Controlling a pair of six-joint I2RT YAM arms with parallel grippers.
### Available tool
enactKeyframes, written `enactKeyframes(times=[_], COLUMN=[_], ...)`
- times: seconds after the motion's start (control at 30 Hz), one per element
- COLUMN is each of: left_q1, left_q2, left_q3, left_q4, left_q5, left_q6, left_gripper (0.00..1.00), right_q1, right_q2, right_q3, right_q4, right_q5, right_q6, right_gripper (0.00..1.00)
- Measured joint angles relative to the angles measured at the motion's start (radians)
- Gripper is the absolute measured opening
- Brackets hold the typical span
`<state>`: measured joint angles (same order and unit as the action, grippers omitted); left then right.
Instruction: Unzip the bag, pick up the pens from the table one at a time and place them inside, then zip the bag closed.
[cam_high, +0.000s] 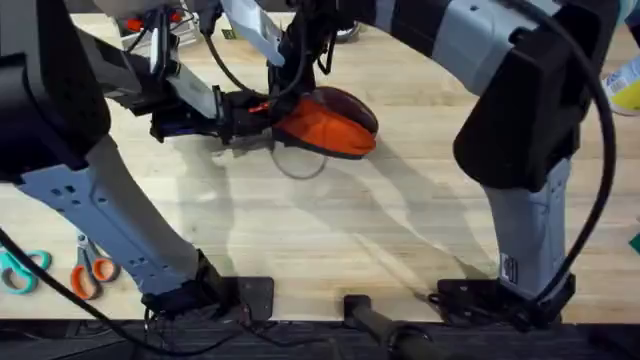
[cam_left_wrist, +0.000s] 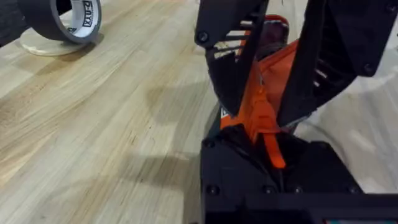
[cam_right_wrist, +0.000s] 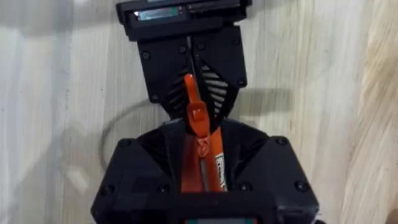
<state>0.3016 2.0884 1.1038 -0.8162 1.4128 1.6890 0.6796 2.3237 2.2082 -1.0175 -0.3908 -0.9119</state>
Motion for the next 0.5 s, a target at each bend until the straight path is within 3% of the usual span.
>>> enactKeyframes(times=[0.23, 0.5], left_q1=[0.0, 0.0], left_q2=[0.0, 0.0], left_q3=[0.0, 0.0], left_q4=[0.0, 0.0], left_q5=[0.0, 0.0], left_q6=[0.0, 0.0], left_gripper=[0.04, 0.04], right_q1=[0.001, 0.001], right_q2=[0.0, 0.0], right_q3=[0.0, 0.0], right_q4=[-0.004, -0.002], right_q5=[0.0, 0.0], right_q6=[0.004, 0.007], right_gripper=[0.262, 0.043])
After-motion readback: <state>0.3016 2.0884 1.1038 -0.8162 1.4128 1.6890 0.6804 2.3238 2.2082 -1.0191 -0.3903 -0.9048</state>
